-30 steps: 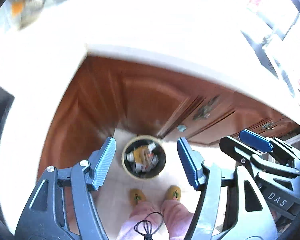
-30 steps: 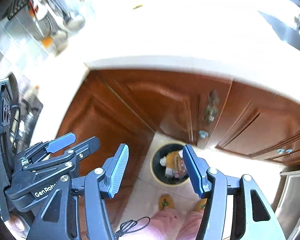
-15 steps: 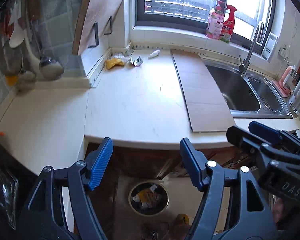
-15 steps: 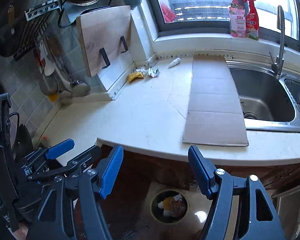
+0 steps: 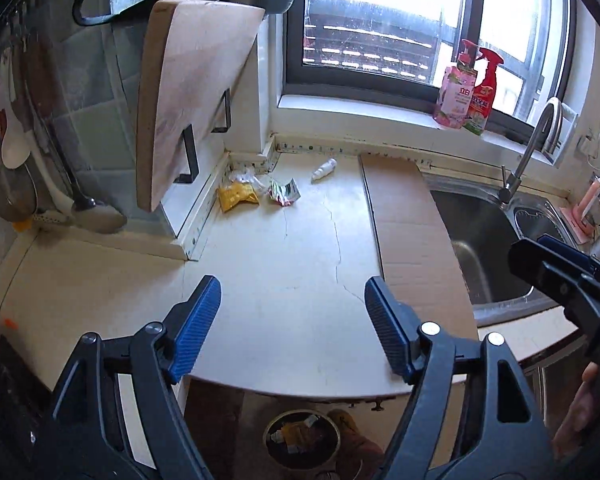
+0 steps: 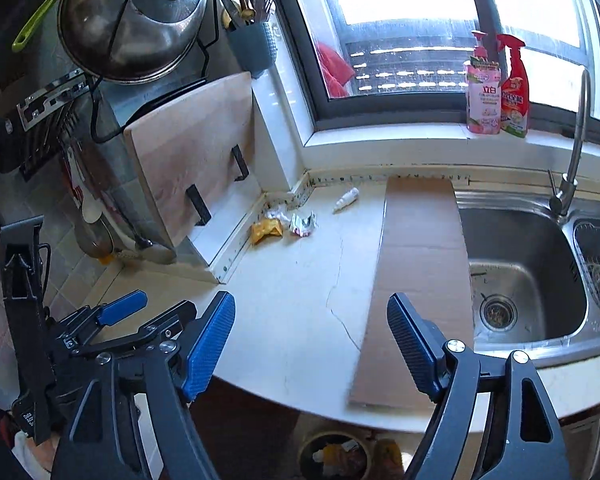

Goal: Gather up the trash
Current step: 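Raise both open tools back up to the counter, then grasp the green vegetable packet with the left tool while the right tool grasps the white bottle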

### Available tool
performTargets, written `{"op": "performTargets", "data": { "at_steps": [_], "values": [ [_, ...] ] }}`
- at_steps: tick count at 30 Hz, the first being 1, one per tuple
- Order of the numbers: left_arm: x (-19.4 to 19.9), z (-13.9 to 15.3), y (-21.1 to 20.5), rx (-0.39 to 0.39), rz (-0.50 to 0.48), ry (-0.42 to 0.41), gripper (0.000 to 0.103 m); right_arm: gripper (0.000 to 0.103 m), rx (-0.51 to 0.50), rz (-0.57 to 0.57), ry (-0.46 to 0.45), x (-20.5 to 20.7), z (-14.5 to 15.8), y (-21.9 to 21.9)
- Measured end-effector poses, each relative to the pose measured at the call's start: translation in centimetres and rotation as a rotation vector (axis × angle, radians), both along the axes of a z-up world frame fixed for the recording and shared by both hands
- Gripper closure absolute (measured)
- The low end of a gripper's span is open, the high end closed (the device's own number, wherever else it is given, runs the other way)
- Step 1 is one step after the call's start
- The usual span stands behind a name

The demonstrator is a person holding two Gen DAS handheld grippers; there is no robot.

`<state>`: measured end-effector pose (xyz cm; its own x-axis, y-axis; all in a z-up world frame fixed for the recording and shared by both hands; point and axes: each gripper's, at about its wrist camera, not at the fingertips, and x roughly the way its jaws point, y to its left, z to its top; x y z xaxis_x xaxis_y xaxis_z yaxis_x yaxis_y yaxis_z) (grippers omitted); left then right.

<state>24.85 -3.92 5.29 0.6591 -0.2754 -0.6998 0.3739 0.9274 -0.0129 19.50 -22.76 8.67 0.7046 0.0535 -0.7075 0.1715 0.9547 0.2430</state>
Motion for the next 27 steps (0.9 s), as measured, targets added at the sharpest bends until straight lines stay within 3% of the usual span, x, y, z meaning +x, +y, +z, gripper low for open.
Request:
{"op": "performTargets", "data": {
  "at_steps": [7,13,17,19,22,27],
  "values": [
    [8.0,2.1,-3.7,0.04,0.053,-0.033,0.028,0.022,0.022,0.09,0.019,11.8,1.1,-5.2],
    [16.2,0.5,-6.1,0.046,0.131,0.006,0.027,0.022,0.096,0.122,0.083,23.3,-1.6,-10.7],
    [18.9,-2.4,-8.8,0.132,0.165,-0.066,0.027,0.022,0.136,0.132,0.146,31.1,-5.5,-14.1],
    [20.4,-4.4,-10.2,0.134,0.134,-0.021,0.027,0.022,0.161,0.131,0.184,33.9,-8.0,-15.1],
    [22.8,-7.7,-11.4,0.131,0.18,0.031,0.027,0.022,0.198,0.135,0.238,38.5,-12.2,-16.4],
    [28.4,-12.4,-11.5,0.052,0.247,0.141,0.038,0.023,0.239,0.124,0.333,44.7,-20.0,-16.9]
  ]
}}
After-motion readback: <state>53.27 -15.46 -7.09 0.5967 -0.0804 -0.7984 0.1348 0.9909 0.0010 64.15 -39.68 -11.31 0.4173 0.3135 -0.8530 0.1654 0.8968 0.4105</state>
